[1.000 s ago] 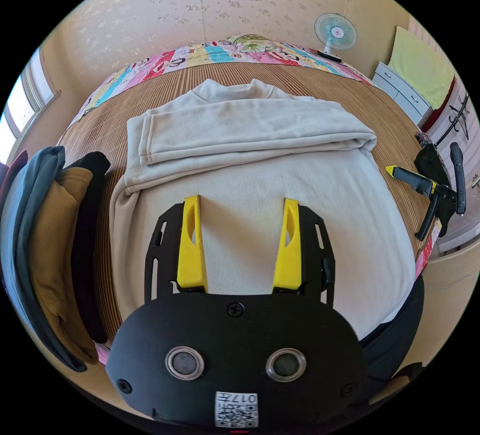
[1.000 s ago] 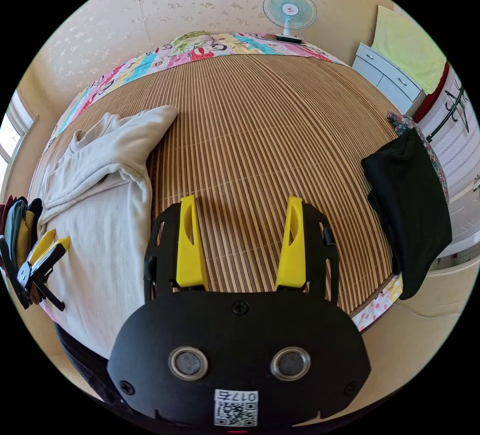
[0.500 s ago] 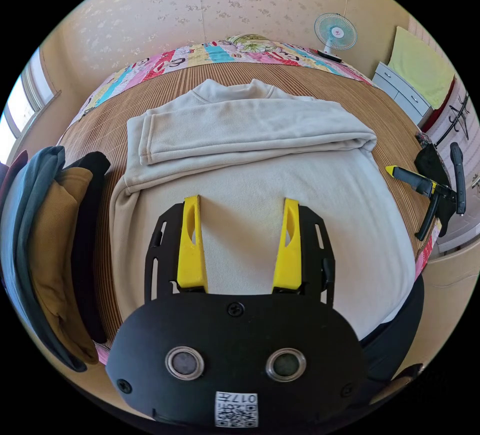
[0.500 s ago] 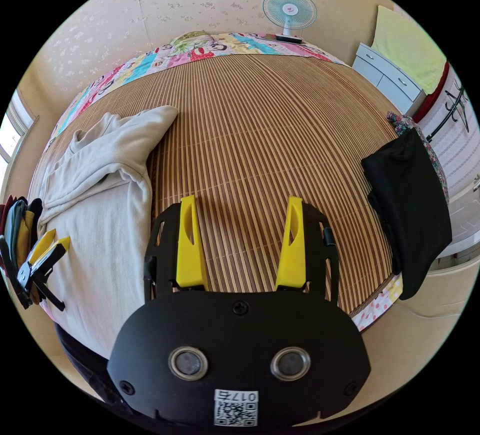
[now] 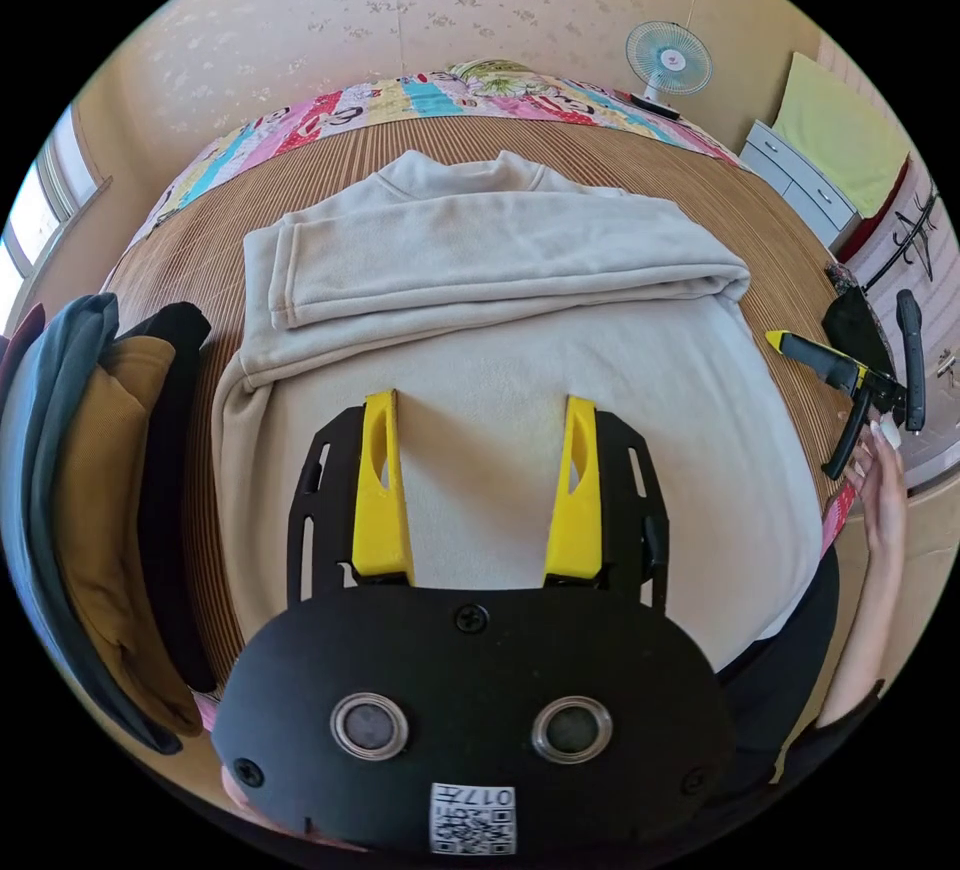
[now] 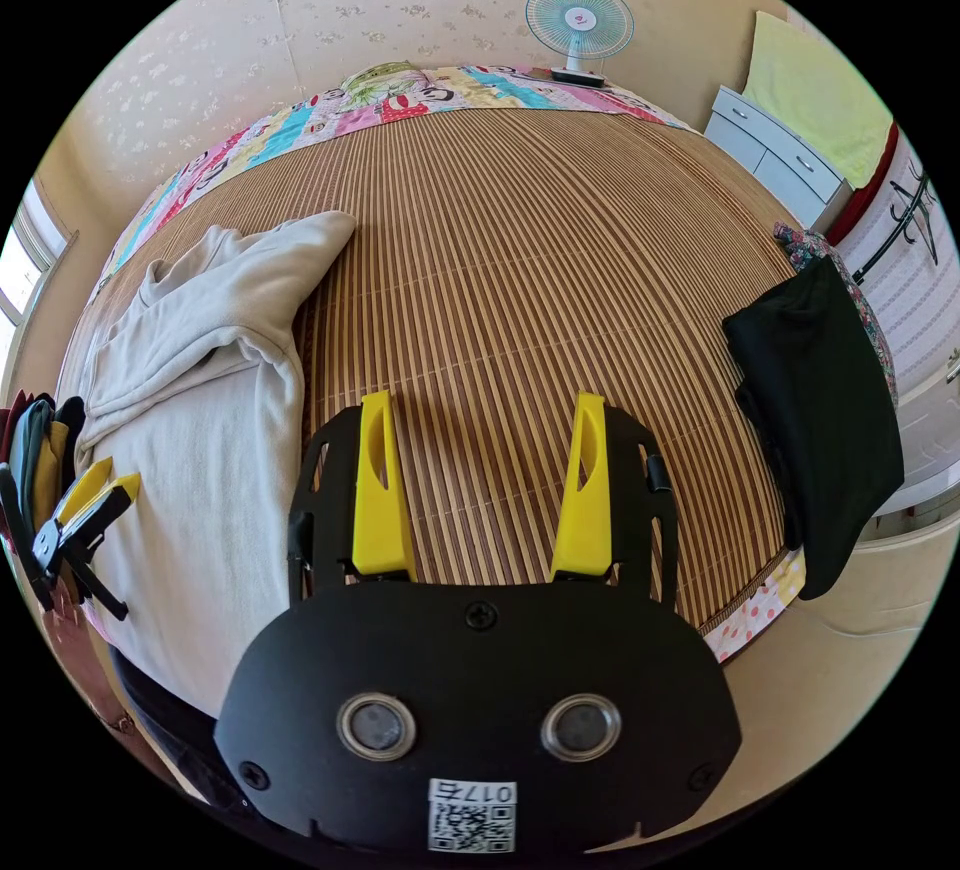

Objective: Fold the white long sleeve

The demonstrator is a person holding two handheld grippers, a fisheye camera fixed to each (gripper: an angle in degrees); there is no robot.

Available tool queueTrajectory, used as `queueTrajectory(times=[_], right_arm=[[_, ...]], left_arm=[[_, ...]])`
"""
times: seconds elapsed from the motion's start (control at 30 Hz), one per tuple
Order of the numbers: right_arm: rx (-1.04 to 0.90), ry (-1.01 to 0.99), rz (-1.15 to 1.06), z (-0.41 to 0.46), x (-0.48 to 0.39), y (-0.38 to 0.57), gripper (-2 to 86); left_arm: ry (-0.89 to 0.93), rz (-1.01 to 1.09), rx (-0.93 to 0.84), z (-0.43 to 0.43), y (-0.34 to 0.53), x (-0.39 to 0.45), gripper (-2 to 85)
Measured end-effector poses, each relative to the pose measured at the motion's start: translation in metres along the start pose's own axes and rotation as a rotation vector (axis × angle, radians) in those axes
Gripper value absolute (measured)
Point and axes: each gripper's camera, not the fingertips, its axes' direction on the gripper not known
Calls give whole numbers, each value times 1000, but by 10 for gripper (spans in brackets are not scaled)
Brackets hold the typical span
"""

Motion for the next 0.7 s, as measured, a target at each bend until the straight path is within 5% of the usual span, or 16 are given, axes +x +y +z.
queueTrajectory(times=[0.7], right_arm=[[-2, -23, -4, 9, -25, -14, 235]], left_arm=[[-5, 0, 6, -18, -7, 54, 221]])
